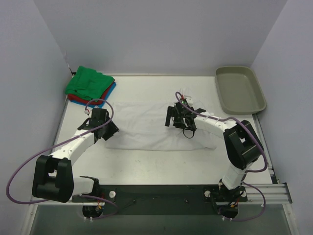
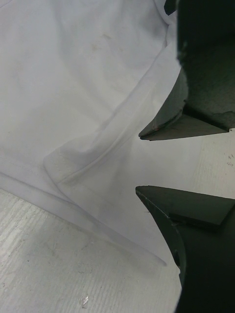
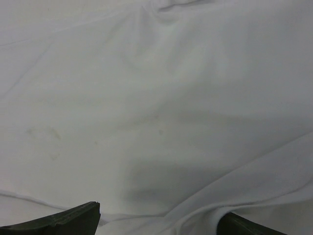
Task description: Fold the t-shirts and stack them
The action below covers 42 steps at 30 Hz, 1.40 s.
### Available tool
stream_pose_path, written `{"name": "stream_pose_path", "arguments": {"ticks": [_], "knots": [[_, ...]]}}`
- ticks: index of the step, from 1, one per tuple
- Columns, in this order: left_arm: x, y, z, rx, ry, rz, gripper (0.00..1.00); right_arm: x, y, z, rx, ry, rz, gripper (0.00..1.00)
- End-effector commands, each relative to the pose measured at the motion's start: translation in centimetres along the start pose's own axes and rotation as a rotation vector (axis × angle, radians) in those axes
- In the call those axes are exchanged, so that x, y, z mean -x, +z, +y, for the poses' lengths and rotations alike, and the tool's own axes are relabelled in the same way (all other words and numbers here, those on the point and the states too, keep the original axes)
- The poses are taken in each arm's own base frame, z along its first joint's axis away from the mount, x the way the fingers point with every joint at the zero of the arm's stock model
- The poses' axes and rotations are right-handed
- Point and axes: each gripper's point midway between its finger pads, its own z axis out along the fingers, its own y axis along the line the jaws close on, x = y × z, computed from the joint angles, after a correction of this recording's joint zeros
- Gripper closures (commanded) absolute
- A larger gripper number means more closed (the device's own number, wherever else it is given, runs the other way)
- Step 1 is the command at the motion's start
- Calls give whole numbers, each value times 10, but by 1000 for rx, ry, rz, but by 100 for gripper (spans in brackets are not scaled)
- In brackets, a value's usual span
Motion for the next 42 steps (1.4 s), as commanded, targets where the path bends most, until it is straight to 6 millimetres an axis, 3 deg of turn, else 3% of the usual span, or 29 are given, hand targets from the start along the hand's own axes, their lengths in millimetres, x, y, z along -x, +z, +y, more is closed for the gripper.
{"name": "stream_pose_path", "arguments": {"ticks": [1, 7, 11, 15, 16, 19, 27, 30, 35, 42], "knots": [[10, -3, -6, -24, 7, -44, 48, 20, 3, 15, 17, -25, -35, 0], [11, -6, -6, -25, 10, -47, 48, 25, 23, 14, -11, -44, -28, 0], [10, -8, -4, -23, 15, -52, 48, 39, 22, 12, -37, -74, -62, 0], [12, -9, -5, -22, 18, -57, 48, 49, 0, -4, -90, -117, -72, 0], [12, -10, -5, -23, 19, -56, 48, 57, -15, -6, -100, -119, -108, 0], [12, -10, -5, -26, 17, -53, 48, 53, -40, -18, -126, -138, -110, 0], [12, -12, -10, -42, 15, -54, 48, 17, -87, -58, -176, -119, -122, 0], [12, -11, -12, -44, 20, -47, 48, 2, -89, -71, -192, -111, -107, 0], [1, 0, -10, -20, 44, -4, 48, -24, -75, -89, -211, -73, -56, 0], [-17, 20, -18, -17, 92, 20, 48, -38, -53, -106, -209, -15, -25, 0]]}}
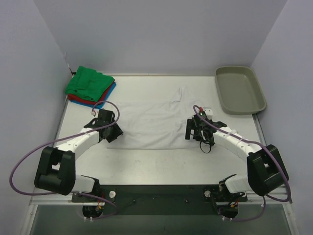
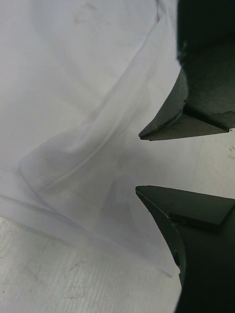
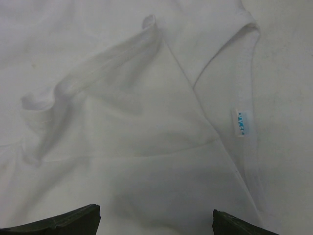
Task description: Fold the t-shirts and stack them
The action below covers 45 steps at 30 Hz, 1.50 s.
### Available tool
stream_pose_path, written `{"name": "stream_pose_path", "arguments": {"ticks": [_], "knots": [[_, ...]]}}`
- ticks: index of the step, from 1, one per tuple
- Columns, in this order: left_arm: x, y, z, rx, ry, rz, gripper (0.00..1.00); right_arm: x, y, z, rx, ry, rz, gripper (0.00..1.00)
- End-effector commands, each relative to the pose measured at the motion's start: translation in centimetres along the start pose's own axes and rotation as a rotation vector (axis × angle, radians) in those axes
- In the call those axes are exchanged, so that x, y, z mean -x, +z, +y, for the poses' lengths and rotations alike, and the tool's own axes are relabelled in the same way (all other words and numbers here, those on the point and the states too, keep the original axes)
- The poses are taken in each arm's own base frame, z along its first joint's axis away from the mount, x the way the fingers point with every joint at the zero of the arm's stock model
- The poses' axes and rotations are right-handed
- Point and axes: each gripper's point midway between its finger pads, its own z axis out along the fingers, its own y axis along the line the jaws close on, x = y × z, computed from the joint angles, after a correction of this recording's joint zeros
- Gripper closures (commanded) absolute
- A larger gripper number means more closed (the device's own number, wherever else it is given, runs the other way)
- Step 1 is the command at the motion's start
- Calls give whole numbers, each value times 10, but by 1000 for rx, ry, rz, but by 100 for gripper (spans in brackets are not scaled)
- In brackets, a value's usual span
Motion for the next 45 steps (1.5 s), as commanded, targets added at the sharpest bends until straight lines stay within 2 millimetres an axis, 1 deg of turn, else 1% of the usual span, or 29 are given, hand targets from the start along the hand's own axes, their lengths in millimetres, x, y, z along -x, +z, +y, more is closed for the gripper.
{"name": "stream_pose_path", "arguments": {"ticks": [1, 3, 5, 7, 8, 9, 13, 14, 15, 18, 20, 22, 24, 26, 28, 29, 30, 31, 32, 33, 34, 35, 36, 37, 40, 41, 44, 45], "knots": [[5, 6, -21, -50, 38, -34, 48, 4, 10, -2, 4, 42, -12, 0], [4, 6, -27, -51, 57, -32, 48, 3, 11, -3, 3, 41, -9, 0], [4, 7, -29, -39, 81, -39, 48, 4, 12, -3, 2, 45, -14, 0], [0, 11, -30, -23, 112, -28, 48, -1, 16, -3, -2, 44, 4, 0], [-6, 16, -24, 9, 121, -4, 48, -4, 18, -4, -3, 44, 13, 0], [-10, 18, -23, 25, 131, 7, 48, -8, 21, -4, -8, 44, 26, 0], [-20, 26, -10, 96, 162, 37, 49, -31, 29, -6, -10, 64, 64, 0], [-24, 27, -5, 121, 171, 47, 49, -30, 28, -5, -13, 77, 60, 0], [-25, 28, -2, 137, 175, 48, 49, -28, 27, -4, -13, 85, 52, 0], [-28, 28, 10, 191, 190, 57, 49, -38, 28, -8, -47, 105, 89, 0], [-33, 27, 18, 219, 196, 73, 49, -45, 27, -5, -52, 125, 110, 0], [-36, 25, 26, 248, 197, 82, 50, -51, 26, -7, -74, 129, 115, 0], [-39, 21, 33, 269, 188, 88, 50, -64, 23, -8, -97, 138, 147, 0], [-47, 15, 45, 297, 178, 107, 51, -74, 20, -11, -111, 145, 165, 0], [-54, 9, 54, 320, 154, 127, 53, -84, 13, -11, -126, 154, 179, 0], [-55, 5, 53, 306, 143, 124, 55, -85, 8, -10, -120, 154, 165, 0], [-63, 2, 59, 311, 123, 137, 56, -95, 3, -11, -133, 152, 179, 0], [-67, -2, 63, 321, 117, 144, 57, -98, -1, -12, -142, 149, 170, 0], [-67, -7, 63, 309, 107, 135, 57, -98, -5, -12, -136, 155, 160, 0], [-71, -9, 68, 318, 90, 136, 57, -110, -9, -17, -154, 143, 177, 0], [-73, -14, 72, 329, 85, 140, 57, -115, -12, -18, -157, 166, 180, 0], [-72, -19, 72, 313, 72, 128, 57, -118, -15, -18, -144, 182, 175, 0], [-74, -21, 72, 308, 57, 128, 57, -127, -17, -24, -156, 178, 190, 0], [-78, -27, 78, 309, 49, 127, 57, -133, -19, -23, -155, 190, 192, 0], [-86, -38, 87, 303, 20, 126, 57, -145, -30, -28, -148, 191, 184, 0], [-89, -40, 89, 301, 7, 127, 57, -148, -33, -35, -171, 180, 175, 0], [-95, -48, 93, 294, -7, 122, 57, -159, -39, -44, -180, 182, 172, 0], [-97, -51, 97, 301, -5, 125, 57, -161, -40, -42, -167, 180, 176, 0]]}}
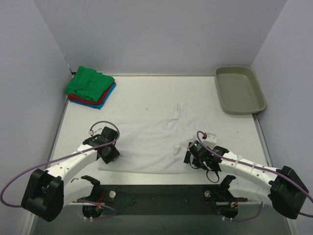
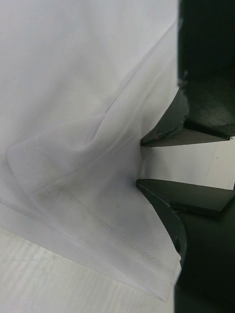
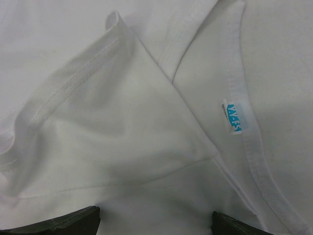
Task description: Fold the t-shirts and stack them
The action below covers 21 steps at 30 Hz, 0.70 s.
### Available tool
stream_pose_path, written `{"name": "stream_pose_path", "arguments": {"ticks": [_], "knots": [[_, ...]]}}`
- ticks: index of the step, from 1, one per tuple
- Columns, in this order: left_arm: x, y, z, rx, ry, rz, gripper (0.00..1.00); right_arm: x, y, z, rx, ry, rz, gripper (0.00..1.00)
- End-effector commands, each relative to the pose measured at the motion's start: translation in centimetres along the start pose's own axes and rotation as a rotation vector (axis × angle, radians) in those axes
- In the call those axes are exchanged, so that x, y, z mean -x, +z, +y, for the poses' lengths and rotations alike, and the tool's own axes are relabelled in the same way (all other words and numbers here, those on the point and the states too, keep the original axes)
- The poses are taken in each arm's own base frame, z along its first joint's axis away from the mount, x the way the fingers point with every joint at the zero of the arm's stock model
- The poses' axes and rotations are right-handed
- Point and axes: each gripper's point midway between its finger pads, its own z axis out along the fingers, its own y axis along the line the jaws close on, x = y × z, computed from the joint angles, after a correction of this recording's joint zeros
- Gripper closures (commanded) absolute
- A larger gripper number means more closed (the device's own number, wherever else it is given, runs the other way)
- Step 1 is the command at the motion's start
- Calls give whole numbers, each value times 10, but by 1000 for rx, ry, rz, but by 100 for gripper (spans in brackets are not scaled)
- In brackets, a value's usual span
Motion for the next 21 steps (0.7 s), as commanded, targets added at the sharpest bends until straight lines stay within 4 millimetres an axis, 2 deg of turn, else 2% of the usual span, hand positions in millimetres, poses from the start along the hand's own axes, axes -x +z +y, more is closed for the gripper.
{"name": "stream_pose_path", "arguments": {"ticks": [1, 3, 8, 11, 14, 15, 17, 18, 19, 21], "knots": [[-21, -10, 29, 74, -25, 38, 57, -40, -5, -51, -148, 8, 100, 0], [-31, -10, 37, 86, -34, 59, 57, -45, -7, -51, -141, 11, 95, 0], [-49, -18, 38, 26, -40, 75, 60, -47, -18, -51, -151, -48, 57, 0], [-52, -26, 31, -11, -26, 70, 60, -31, -33, -37, -123, -64, -21, 0], [-34, -48, 10, -73, 5, 0, 60, -6, -52, -17, -69, -121, -126, 0], [-22, -64, -7, -119, 4, -29, 60, 9, -66, 2, -17, -113, -159, 0], [-4, -81, -23, -164, 34, -81, 55, 33, -81, 16, 11, -166, -241, 0], [4, -89, -30, -176, 44, -101, 55, 52, -100, 34, 59, -162, -287, 0], [19, -109, -49, -235, 38, -143, 55, 64, -108, 39, 55, -206, -327, 0], [39, -122, -59, -246, 78, -215, 55, 95, -127, 53, 63, -228, -435, 0]]}}
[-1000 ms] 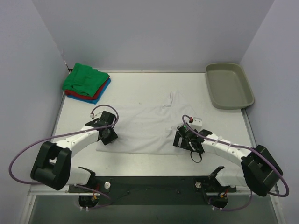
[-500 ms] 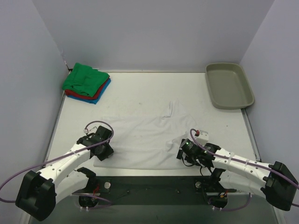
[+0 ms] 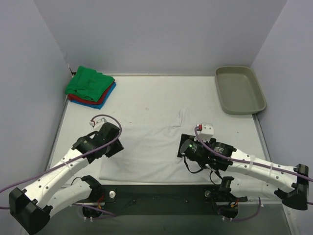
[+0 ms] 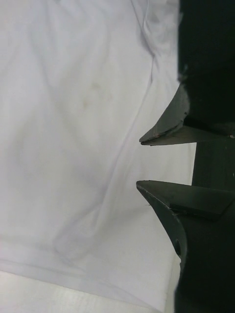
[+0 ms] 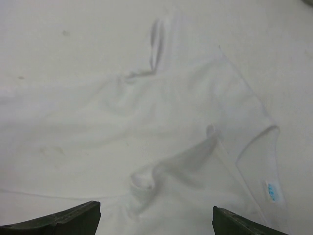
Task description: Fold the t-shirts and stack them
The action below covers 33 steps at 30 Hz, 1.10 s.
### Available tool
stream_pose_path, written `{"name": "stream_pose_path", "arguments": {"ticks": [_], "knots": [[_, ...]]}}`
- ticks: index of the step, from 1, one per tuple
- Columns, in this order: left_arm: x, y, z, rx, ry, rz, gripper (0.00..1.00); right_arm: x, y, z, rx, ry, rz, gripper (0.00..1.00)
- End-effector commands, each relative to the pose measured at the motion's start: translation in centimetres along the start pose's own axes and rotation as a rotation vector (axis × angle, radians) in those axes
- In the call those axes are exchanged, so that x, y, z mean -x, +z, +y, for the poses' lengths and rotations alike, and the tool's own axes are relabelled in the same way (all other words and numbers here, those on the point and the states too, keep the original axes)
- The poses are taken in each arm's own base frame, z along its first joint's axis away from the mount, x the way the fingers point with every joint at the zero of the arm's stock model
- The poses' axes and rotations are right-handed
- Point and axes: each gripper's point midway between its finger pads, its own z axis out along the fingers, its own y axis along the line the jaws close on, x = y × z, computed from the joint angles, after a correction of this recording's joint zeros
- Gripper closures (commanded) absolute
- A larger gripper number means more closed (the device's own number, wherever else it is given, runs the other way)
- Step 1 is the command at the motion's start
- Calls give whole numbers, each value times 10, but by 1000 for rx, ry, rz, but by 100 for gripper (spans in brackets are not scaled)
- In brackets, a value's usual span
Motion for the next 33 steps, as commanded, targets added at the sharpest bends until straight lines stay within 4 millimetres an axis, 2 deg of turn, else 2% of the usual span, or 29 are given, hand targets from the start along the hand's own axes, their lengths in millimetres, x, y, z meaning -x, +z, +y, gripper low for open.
{"name": "stream_pose_path", "arguments": {"ticks": [1, 3, 4, 6, 7, 8, 9, 10, 11, 12, 13, 14, 15, 16, 17, 21, 23, 26, 33], "knots": [[70, -45, -46, -90, 23, -228, 56, 93, -29, 20, -20, -91, -271, 0], [91, -50, -61, -112, 75, -297, 57, 115, -28, 29, -7, -140, -287, 0], [107, -56, -66, -122, 55, -327, 58, 139, -20, 34, -1, -81, -306, 2], [126, -51, -76, -136, 72, -359, 61, 147, -2, 45, 42, -95, -251, 4], [138, -47, -72, -137, 31, -349, 62, 159, 5, 51, 74, -59, -249, 4], [150, -45, -77, -168, 25, -368, 62, 178, 13, 44, 63, -22, -251, 5], [155, -36, -75, -157, 14, -357, 53, 177, 28, 50, 81, -25, -204, 6], [159, -31, -73, -162, -5, -342, 45, 187, 35, 52, 89, -15, -212, 6], [173, -24, -64, -146, -37, -360, 35, 204, 38, 49, 78, 9, -226, 6], [177, -12, -57, -111, -48, -343, 27, 210, 44, 48, 70, -3, -225, 6], [186, -5, -45, -80, -80, -341, 15, 210, 58, 51, 61, -18, -197, 6], [187, 10, -37, -46, -95, -312, 9, 223, 63, 47, 55, -6, -200, 6], [188, 17, -33, -36, -102, -294, 3, 220, 74, 48, 55, -9, -167, 6], [195, 24, -24, -17, -134, -291, 3, 223, 78, 45, 47, -3, -163, 6], [190, 38, -17, 5, -141, -252, 3, 227, 83, 41, 37, 8, -160, 6], [193, 67, -11, 39, -159, -211, 3, 232, 84, 34, 42, 13, -169, 6], [194, 83, -10, 57, -159, -194, 6, 233, 84, 31, 48, 15, -167, 6], [194, 99, -18, 32, -158, -172, 17, 233, 86, 26, 46, 16, -161, 6], [177, 132, -10, 57, -187, -114, 24, 230, 93, 4, 6, 27, -145, 6]]}}
